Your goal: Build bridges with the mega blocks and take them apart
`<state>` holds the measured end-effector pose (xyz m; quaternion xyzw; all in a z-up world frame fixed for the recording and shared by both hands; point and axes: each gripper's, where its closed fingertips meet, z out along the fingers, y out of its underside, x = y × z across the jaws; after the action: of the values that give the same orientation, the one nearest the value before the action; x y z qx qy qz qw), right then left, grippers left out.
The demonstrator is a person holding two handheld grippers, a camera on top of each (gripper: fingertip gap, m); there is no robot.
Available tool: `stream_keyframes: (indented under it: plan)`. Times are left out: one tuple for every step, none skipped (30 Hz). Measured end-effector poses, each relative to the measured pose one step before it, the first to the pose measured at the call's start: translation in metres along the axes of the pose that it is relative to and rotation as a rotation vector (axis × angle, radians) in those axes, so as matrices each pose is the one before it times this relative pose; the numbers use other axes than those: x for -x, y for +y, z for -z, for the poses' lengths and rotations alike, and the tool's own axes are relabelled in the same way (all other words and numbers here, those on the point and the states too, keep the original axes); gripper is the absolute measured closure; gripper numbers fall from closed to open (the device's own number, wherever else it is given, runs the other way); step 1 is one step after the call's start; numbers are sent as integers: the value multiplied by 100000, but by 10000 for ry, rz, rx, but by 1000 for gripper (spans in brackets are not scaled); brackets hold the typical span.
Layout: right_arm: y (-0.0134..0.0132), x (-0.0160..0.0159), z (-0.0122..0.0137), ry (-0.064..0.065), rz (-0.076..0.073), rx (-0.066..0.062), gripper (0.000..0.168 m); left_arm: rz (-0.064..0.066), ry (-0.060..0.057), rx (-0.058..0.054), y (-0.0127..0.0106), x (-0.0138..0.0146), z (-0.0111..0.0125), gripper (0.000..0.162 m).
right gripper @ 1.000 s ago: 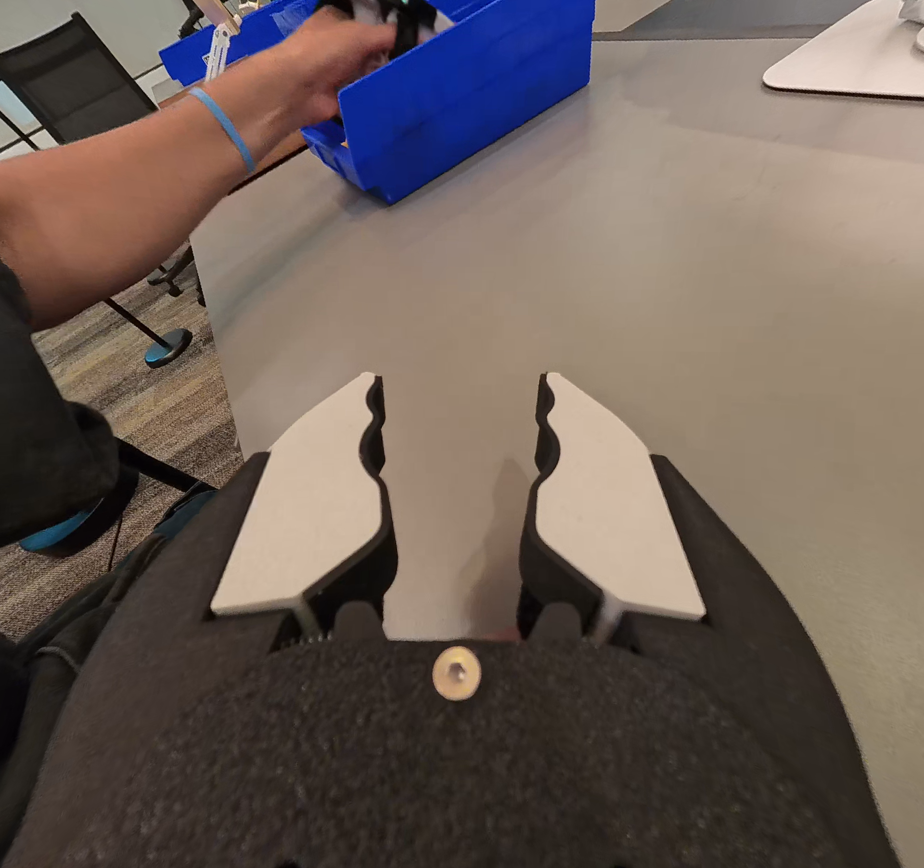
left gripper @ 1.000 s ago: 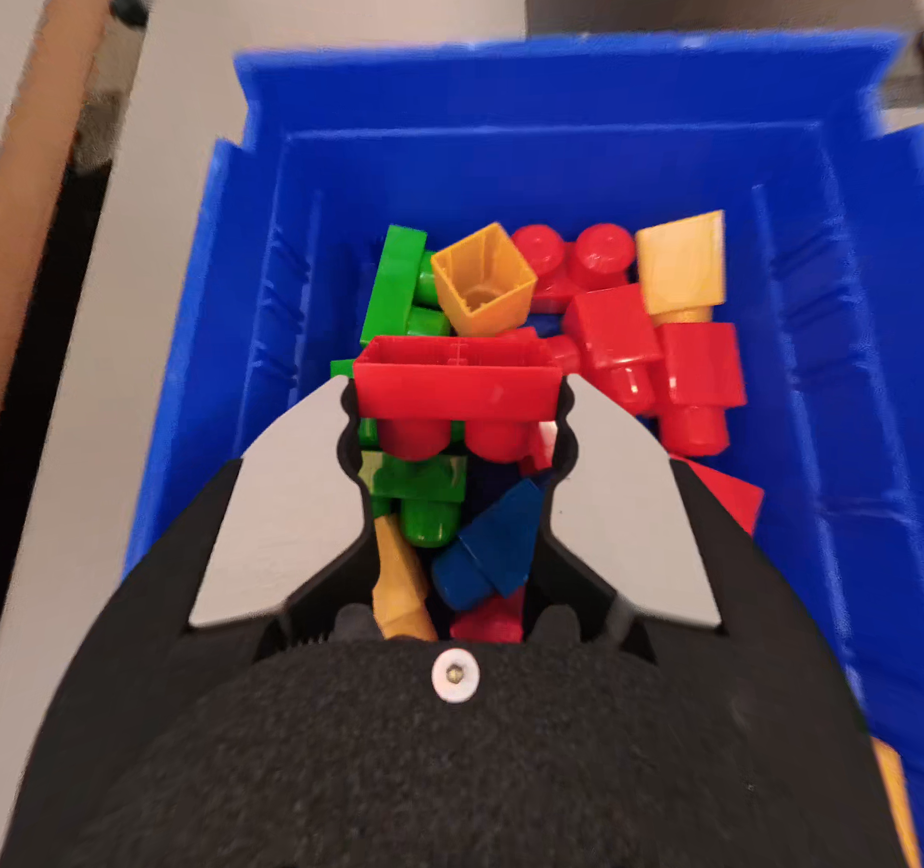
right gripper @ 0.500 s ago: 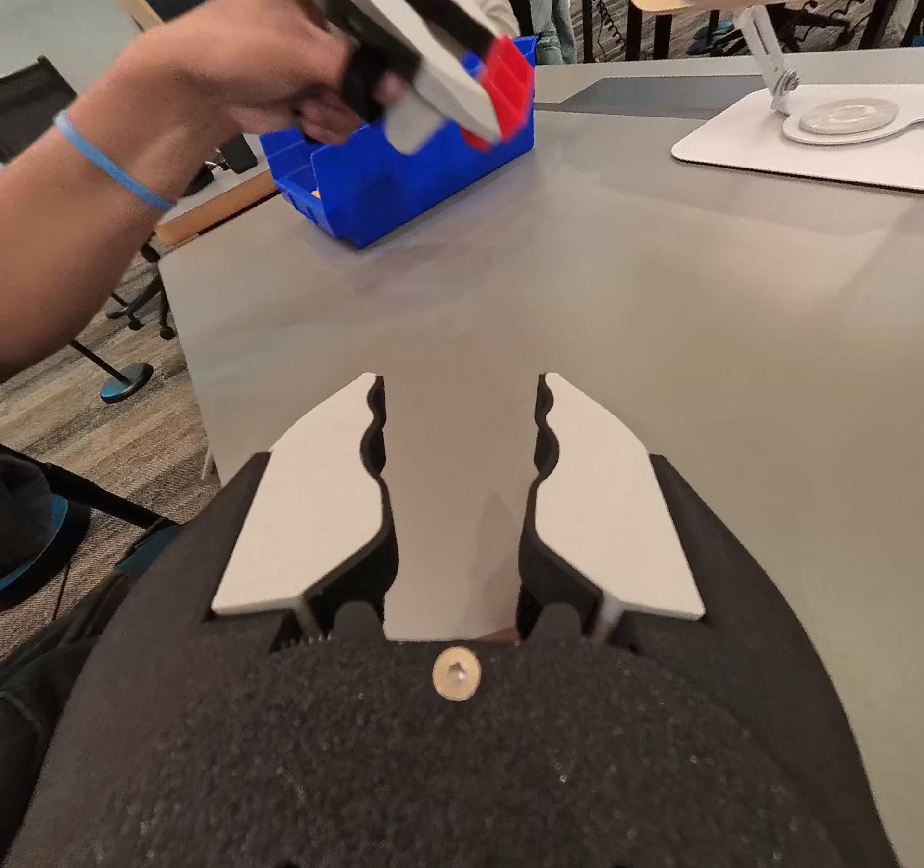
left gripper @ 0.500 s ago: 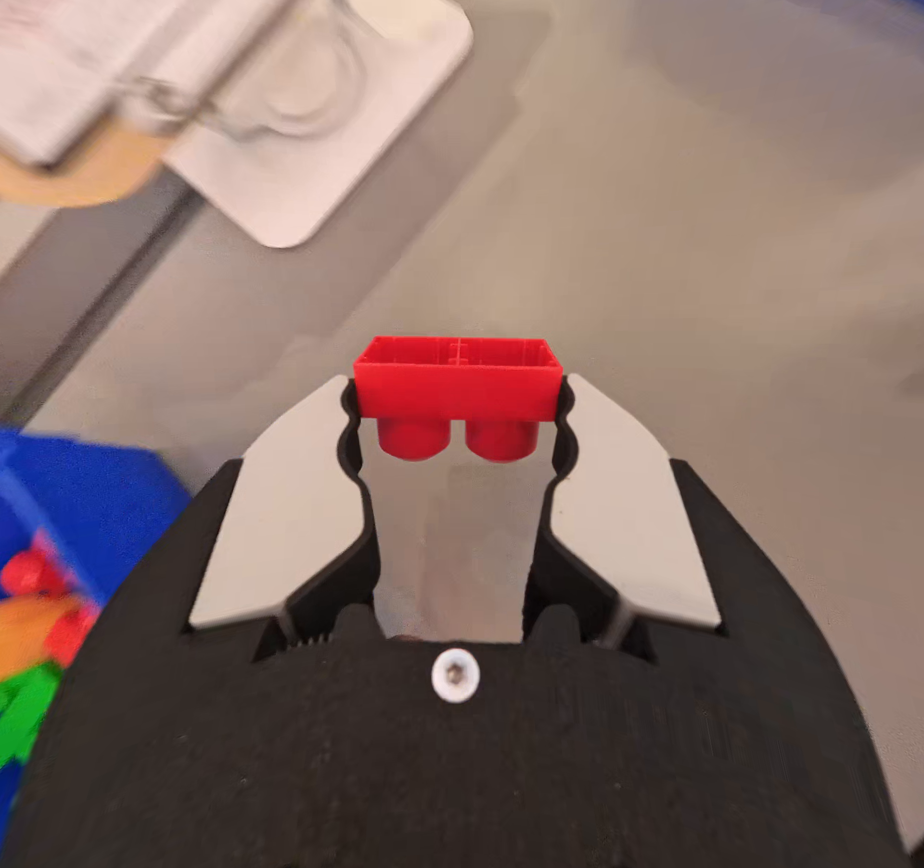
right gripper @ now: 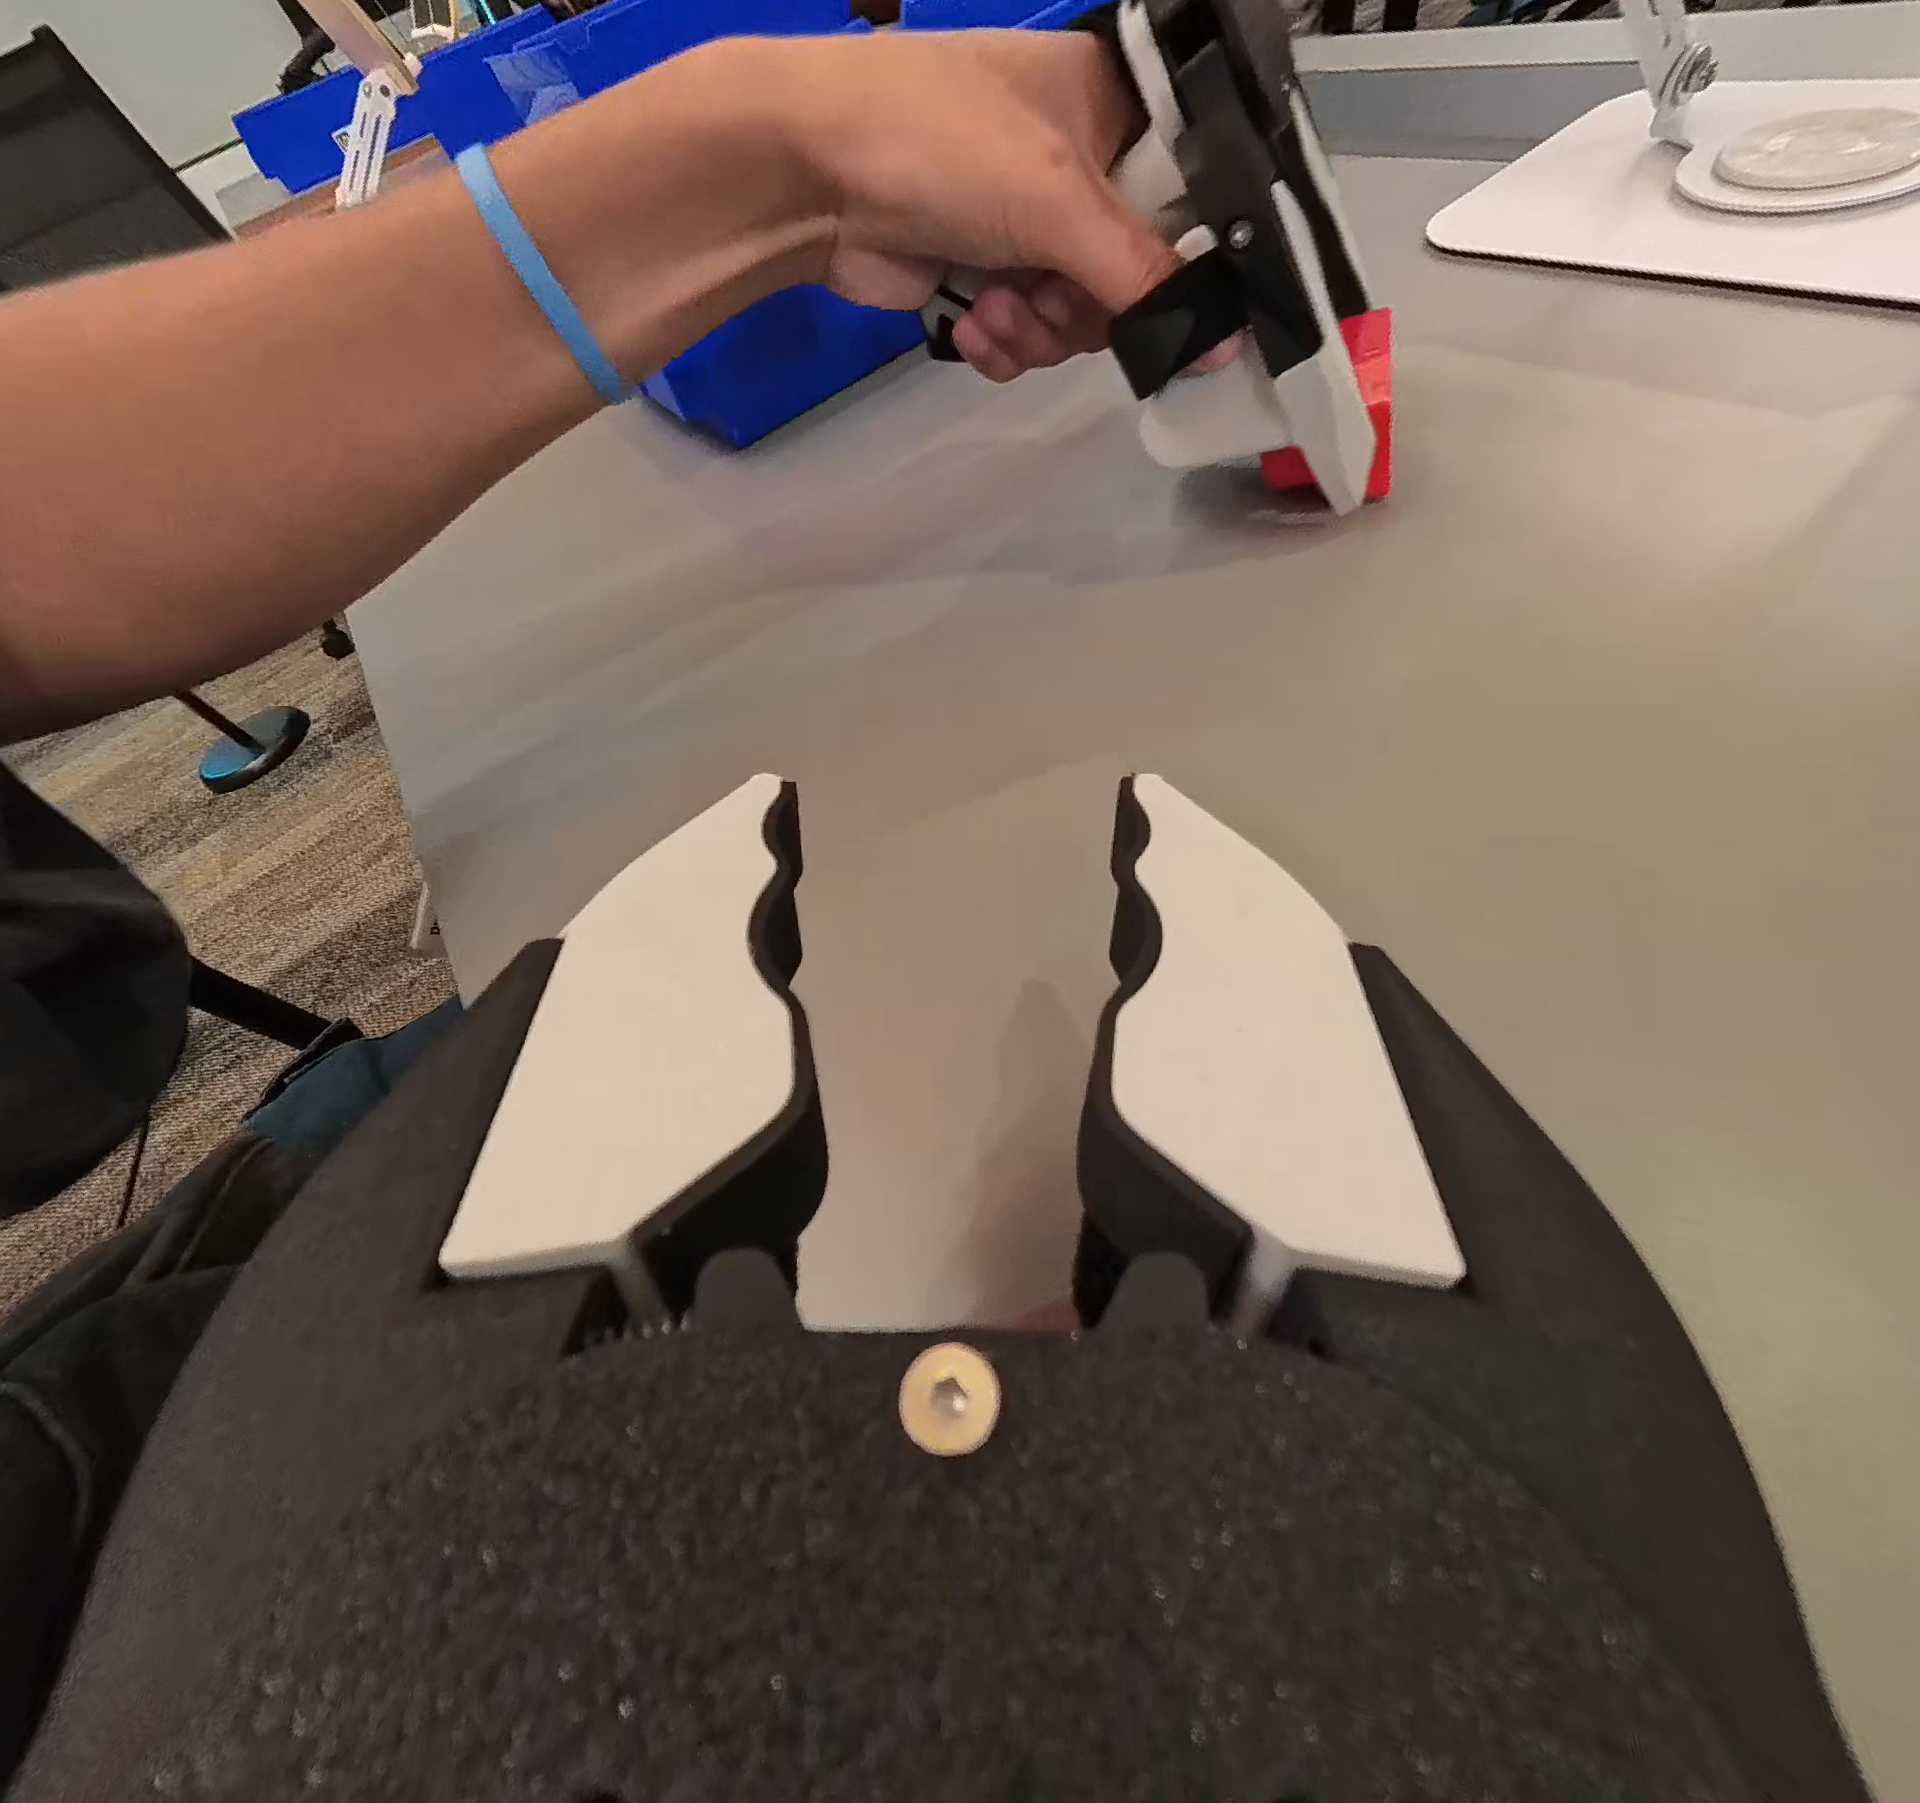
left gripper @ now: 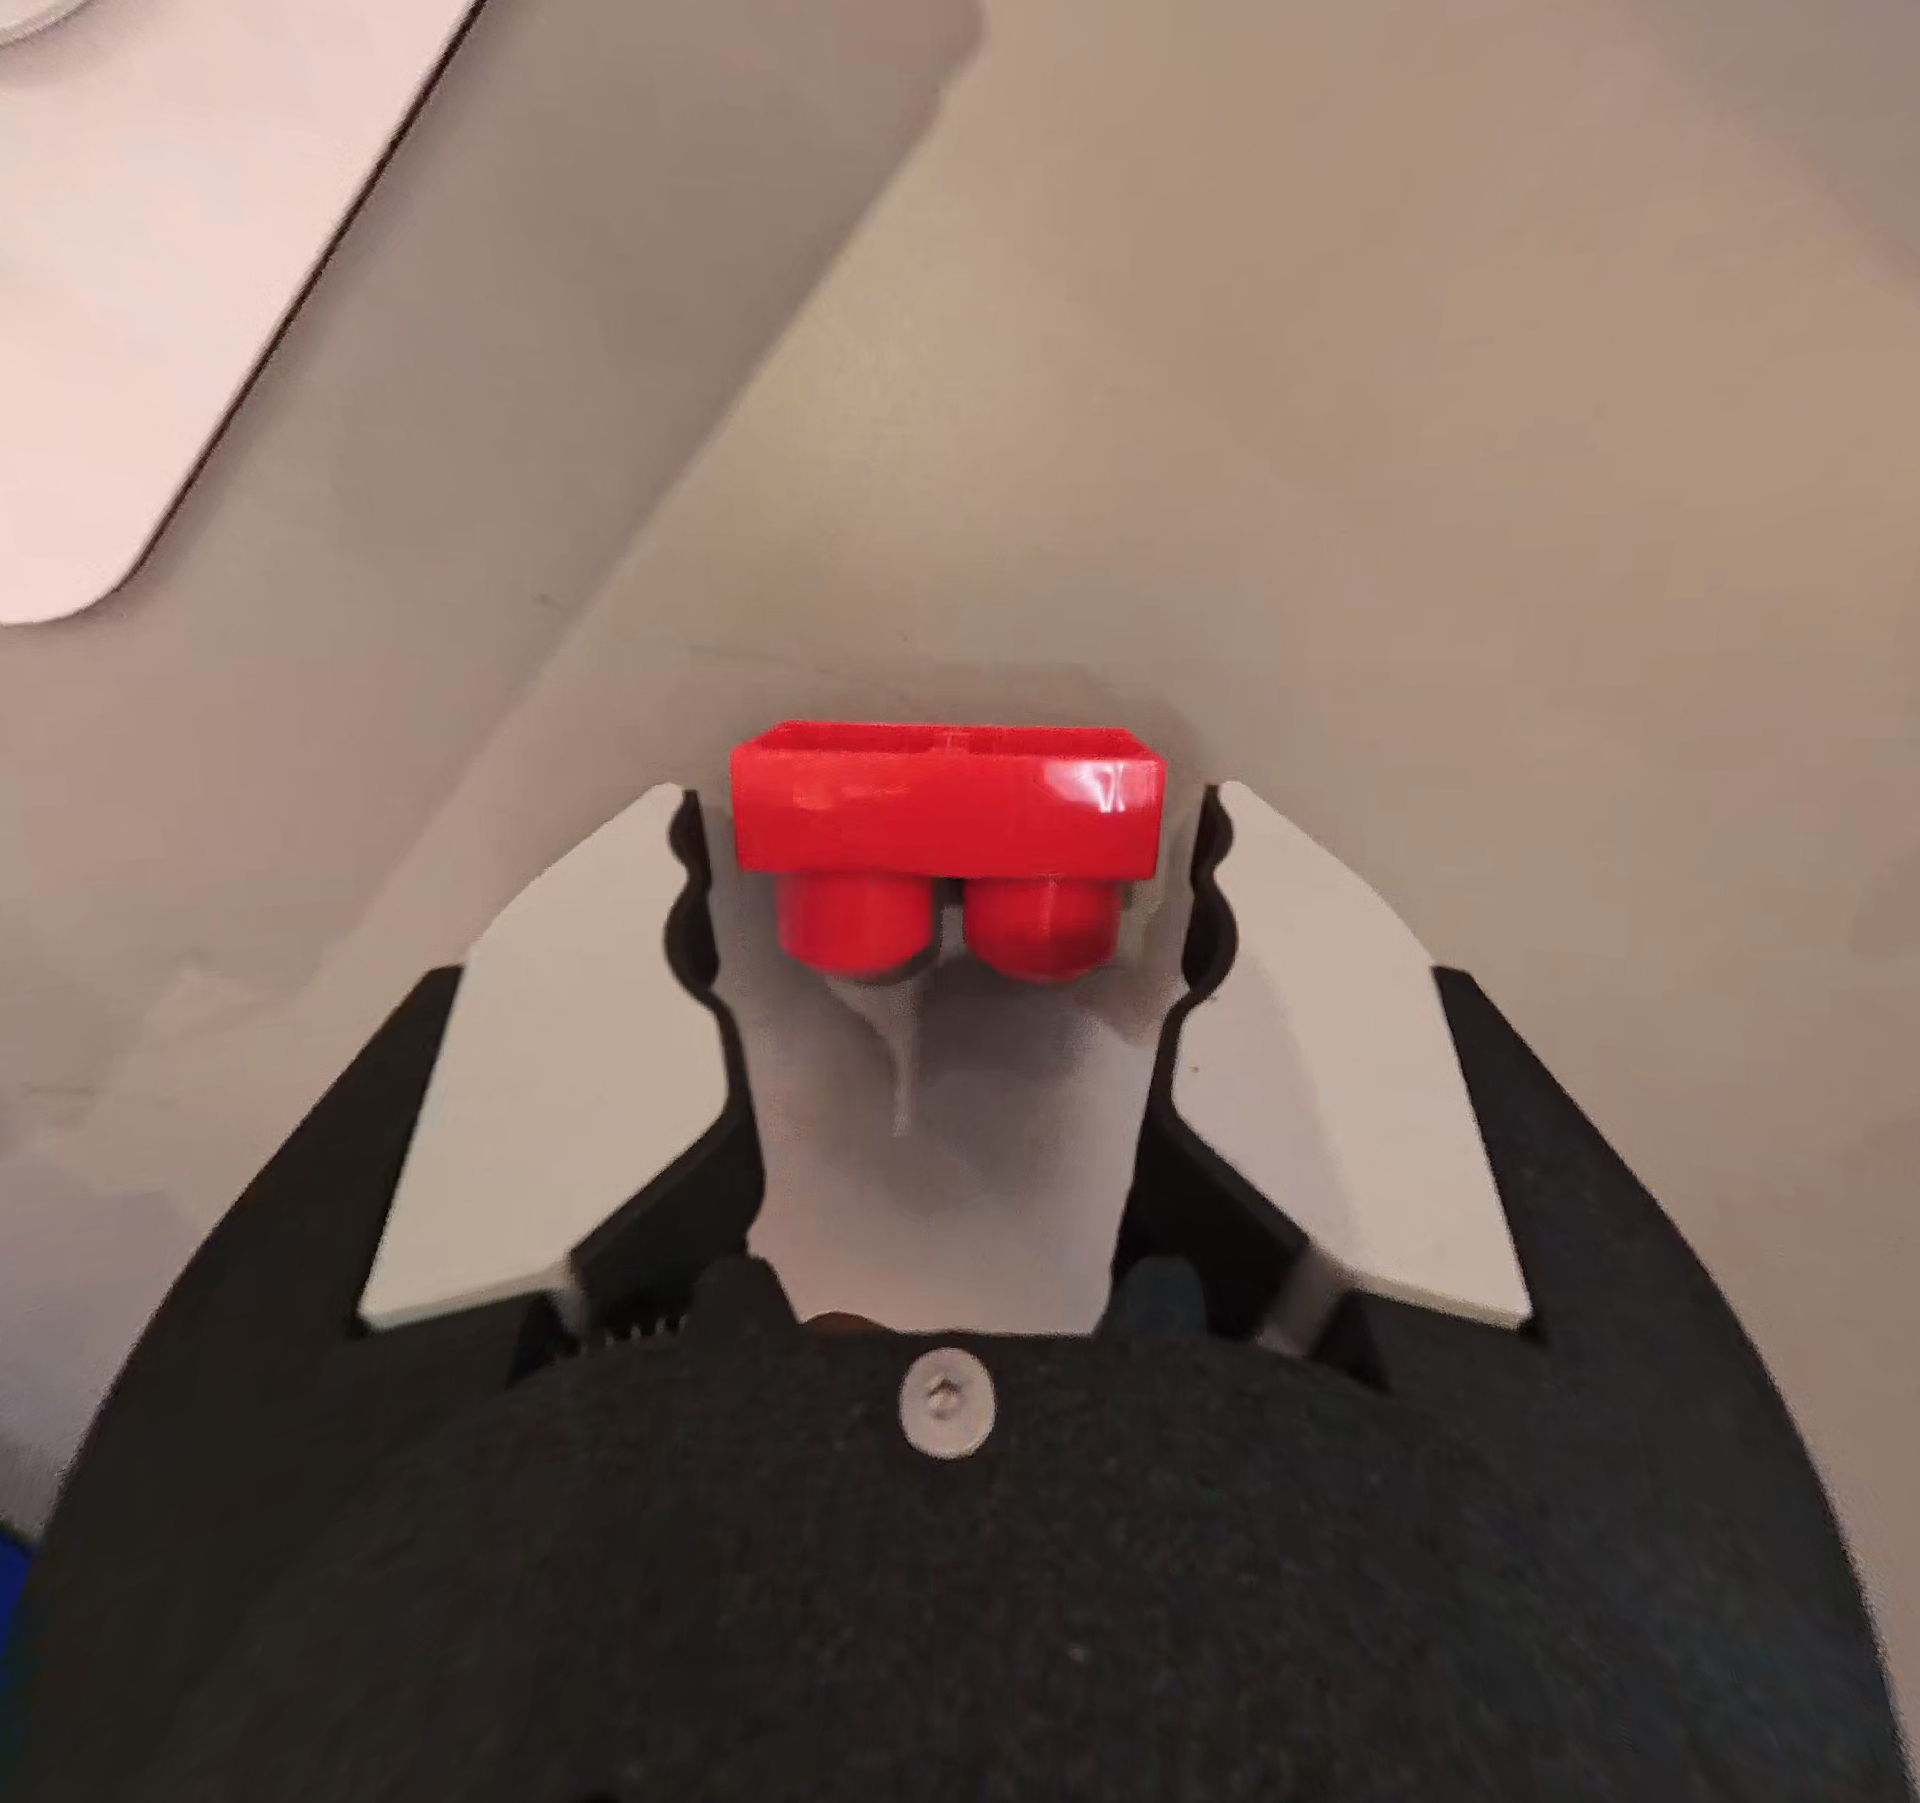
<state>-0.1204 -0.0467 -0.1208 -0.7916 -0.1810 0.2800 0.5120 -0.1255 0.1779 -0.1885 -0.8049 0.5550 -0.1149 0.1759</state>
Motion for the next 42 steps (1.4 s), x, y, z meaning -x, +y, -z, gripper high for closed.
stream_keyframes:
  plan:
    - [-90,-191,111,33,-16,-38,111,-12,-164,-88,166,19,266,73]
    - [-114,-179,138,33,-16,-41,111,39,-108,-224,109,-61,585,73]
    - [-121,-152,147,21,-22,-42,111,78,-66,-380,39,-132,921,73]
    - [-131,-152,150,25,-26,-41,111,149,-59,-513,4,-166,1284,73]
    - [-93,-149,114,28,-22,-17,111,233,-31,-607,41,-233,1628,73]
    - [-82,-135,117,33,-13,-14,111,344,-109,-717,98,-180,1968,73]
    - [-97,-139,99,41,-8,-36,111,507,-231,-829,137,-18,2264,75]
    - [-59,-115,72,34,-16,-25,111,655,-192,-786,357,5,2410,76]
    - [-22,-49,42,2,-13,1,111,664,-65,-612,753,-77,2464,75]
    - [-16,-53,3,9,5,5,111,554,-46,-505,1015,-17,2441,74]
    - [-11,-76,-8,36,27,-15,111,477,-110,-502,1052,186,2383,74]
    - [25,-68,-43,26,29,10,111,425,-82,-483,1070,271,2291,74]
    - [89,-40,-74,-1,17,43,111,381,-26,-403,1106,308,2112,74]
    - [73,-14,-94,-14,7,34,111,360,-88,-353,1133,446,1911,72]
    - [31,-16,-106,-10,2,19,111,297,-174,-435,1010,584,1767,71]
    - [-3,34,-123,-23,-9,16,111,232,-184,-541,837,578,1675,73]
    - [-69,96,-92,-33,12,-11,111,162,-168,-596,667,507,1623,73]
    - [-85,143,-77,-28,51,-21,111,2,-172,-612,529,451,1522,73]
    - [-21,129,-77,5,88,15,111,-112,-283,-477,527,541,1379,77]
    - [17,92,-94,20,111,38,111,-121,-378,-245,521,663,1119,79]
    - [31,60,-126,29,93,52,111,-124,-265,-2,490,519,740,78]
    - [-12,69,-141,-5,40,24,111,-128,-135,171,436,324,432,77]
    - [-8,138,-164,-52,-12,23,111,-89,-126,97,206,296,284,77]
    - [38,128,-152,-48,-17,34,111,-28,-58,-46,-36,160,186,78]
    - [43,81,-126,-10,-14,18,111,10,29,32,38,9,50,78]
    - [99,92,-118,-8,1,31,111,29,-12,148,169,66,-79,78]
    - [185,62,-121,13,25,71,111,60,-63,148,190,174,-134,77]
    - [200,52,-110,15,31,73,111,100,-39,117,146,201,-161,77]
    - [199,74,-103,2,26,60,111,108,-39,86,29,262,-194,77]
    - [198,37,-102,12,22,65,111,79,-106,58,-188,433,-241,78]
    - [177,46,-110,5,16,60,111,60,-155,21,-533,595,-335,78]
    - [198,55,-99,-11,14,59,111,65,-138,28,-898,688,-469,78]
    - [179,46,-88,-10,6,72,111,48,-98,110,-1115,721,-674,77]
    - [23,30,-26,-1,18,24,111,-5,-176,198,-1220,938,-924,75]
    - [-96,20,8,2,22,-41,111,-38,-369,209,-1367,1310,-1145,74]
    - [-63,2,-25,-11,-13,-25,111,17,-424,87,-1634,1433,-1360,74]
    - [10,-11,-87,-24,-30,16,111,120,-357,22,-1738,1335,-1640,75]
    - [59,-16,-106,-28,-33,54,111,263,-303,160,-1507,1208,-1955,75]
    - [5,4,-72,-23,-29,24,111,292,-259,308,-1289,998,-2236,75]
    - [-53,14,-40,-13,-6,-23,111,227,-293,354,-1201,869,-2410,75]
    - [-15,4,-10,-4,8,-1,111,213,-329,403,-1060,766,-2455,76]
    - [11,19,-12,-25,0,8,111,149,-364,471,-890,709,-2441,76]
